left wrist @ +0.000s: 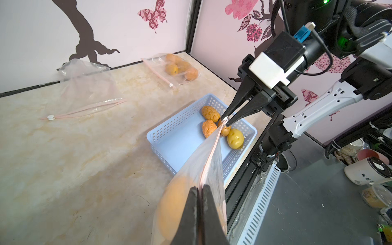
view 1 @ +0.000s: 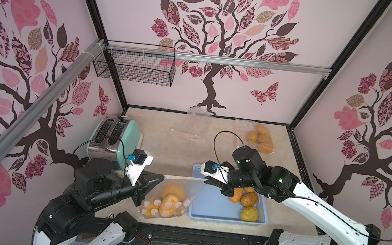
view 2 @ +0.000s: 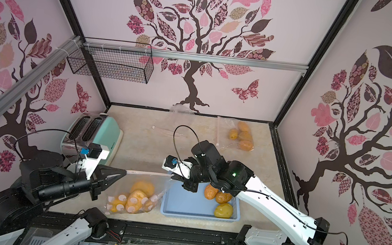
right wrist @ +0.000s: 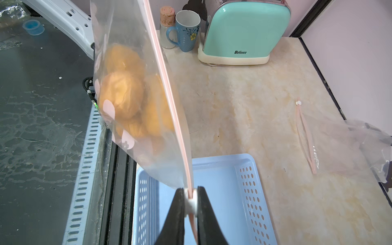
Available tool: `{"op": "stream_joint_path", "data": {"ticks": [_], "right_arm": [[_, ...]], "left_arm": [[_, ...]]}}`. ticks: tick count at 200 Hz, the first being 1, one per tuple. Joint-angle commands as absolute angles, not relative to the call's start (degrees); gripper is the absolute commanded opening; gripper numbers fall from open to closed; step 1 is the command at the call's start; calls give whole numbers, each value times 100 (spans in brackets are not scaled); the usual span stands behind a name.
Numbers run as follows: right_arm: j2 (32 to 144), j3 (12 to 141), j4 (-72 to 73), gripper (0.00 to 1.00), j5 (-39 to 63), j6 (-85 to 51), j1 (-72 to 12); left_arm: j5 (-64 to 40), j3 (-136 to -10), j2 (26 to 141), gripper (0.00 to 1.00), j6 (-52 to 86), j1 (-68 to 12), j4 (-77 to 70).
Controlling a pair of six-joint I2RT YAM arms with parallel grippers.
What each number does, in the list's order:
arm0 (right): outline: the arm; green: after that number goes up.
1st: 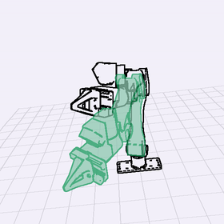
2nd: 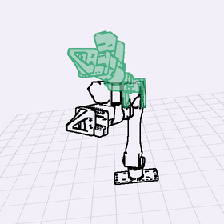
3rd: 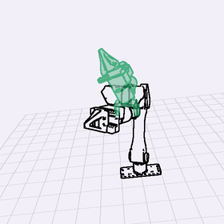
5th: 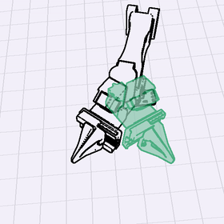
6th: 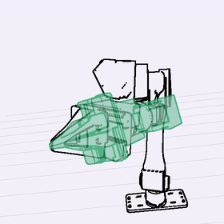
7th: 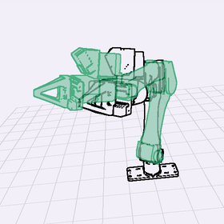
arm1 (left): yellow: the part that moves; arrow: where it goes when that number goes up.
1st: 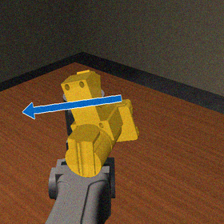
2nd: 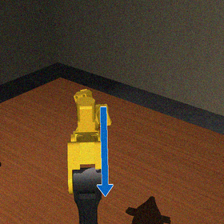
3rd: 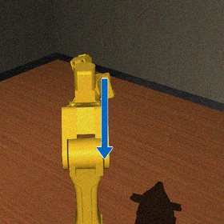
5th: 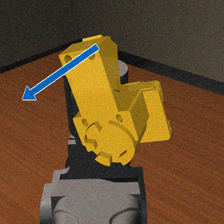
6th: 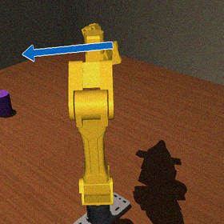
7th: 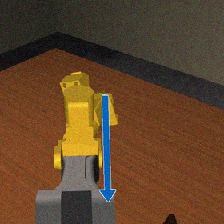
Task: Put the potatoes into a zipper bag and zip it
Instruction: Zip the zipper on the zipper food storage bag, then place the zipper food storage bag in the zipper food storage bag.
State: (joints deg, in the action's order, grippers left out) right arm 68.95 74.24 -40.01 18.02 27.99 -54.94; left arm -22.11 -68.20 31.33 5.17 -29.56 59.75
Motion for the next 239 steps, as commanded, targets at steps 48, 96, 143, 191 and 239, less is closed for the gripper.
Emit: {"op": "stream_joint_path", "data": {"ticks": [48,96,143,191,239], "right_arm": [[6836,7602,-3936,0,2025,2345,-5424],[7360,8727,-2635,0,1689,1073,-5423],[8347,10147,-2549,0,-75,761,-4641],[9344,10668,-2266,0,-382,466,-3073],[10384,11619,-2599,0,-935,266,-1872]], "left_arm": [[-1739,-6707,2967,0,662,-2938,5526],[-872,-6994,3056,72,761,-2939,5177],[-155,-6363,2577,78,664,-2936,5017],[-741,-5206,2333,78,930,-2936,4572],[-1117,-4447,2250,78,1035,-2943,4235]]}}
